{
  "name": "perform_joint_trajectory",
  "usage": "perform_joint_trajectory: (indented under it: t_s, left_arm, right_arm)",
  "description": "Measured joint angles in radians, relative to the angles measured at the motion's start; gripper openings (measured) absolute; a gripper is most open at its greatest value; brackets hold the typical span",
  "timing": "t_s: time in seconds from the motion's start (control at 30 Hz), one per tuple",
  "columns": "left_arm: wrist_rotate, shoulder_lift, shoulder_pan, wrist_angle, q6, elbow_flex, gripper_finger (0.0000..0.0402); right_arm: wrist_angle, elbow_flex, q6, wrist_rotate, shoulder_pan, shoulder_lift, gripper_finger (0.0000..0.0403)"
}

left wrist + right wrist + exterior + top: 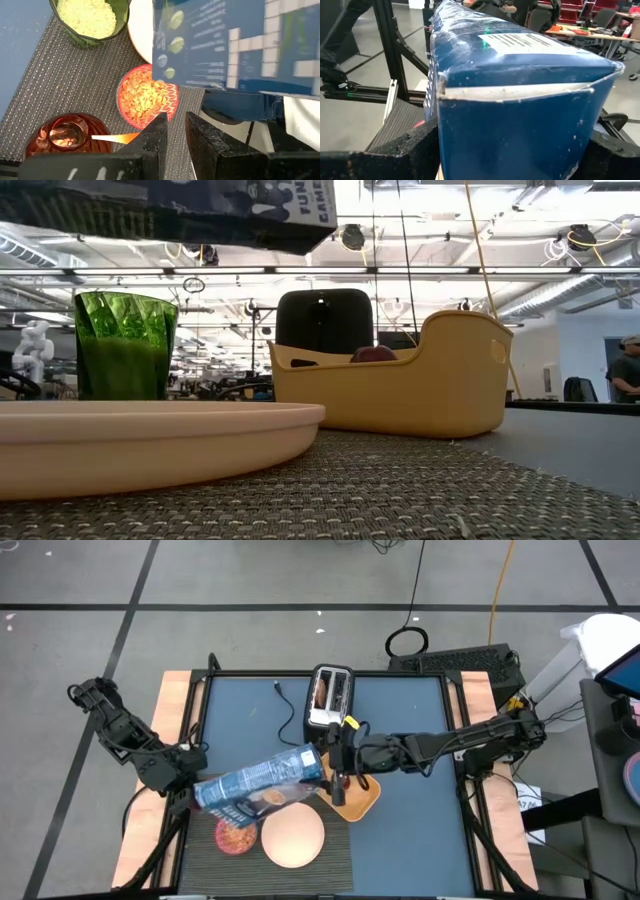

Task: Arrange a breakfast setting
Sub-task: Pour the cereal from the blue cereal box into the red bowl

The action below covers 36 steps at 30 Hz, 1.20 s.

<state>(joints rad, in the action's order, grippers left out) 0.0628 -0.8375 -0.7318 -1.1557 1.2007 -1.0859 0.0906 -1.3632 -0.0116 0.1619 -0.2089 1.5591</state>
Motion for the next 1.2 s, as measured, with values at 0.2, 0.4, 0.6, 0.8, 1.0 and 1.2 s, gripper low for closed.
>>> perform_joint_trajectory:
  t_s: [0.2,0.4,0.6,0.8,1.0,1.2]
  left_arm:
    - [0.0,0.0,0.0,0.0,-0.012,0.0,0.0072]
    - [0.0,0.0,0.0,0.0,-0.014,0.0,0.0072]
    - [0.0,0.0,0.0,0.0,-0.018,0.0,0.0072]
    - [0.0,0.0,0.0,0.0,-0.018,0.0,0.0072]
    - [0.0,0.0,0.0,0.0,-0.019,0.0,0.0072]
    - [0.0,0.0,0.0,0.0,-0.019,0.0,0.0072]
  right_arm:
    - [0.002,0.0,0.025,-0.004,-0.001,-0.001,0.0313]
    - [0.022,0.013,0.041,-0.005,-0.003,-0.001,0.0313]
    - [0.107,0.064,0.06,-0.005,-0.006,-0.001,0.0313]
    - [0.254,0.138,0.063,-0.005,-0.014,-0.001,0.0313]
    - [0.438,0.229,0.12,0.0,-0.015,-0.001,0.0313]
    - [0.665,0.345,0.176,0.011,-0.016,-0.002,0.0313]
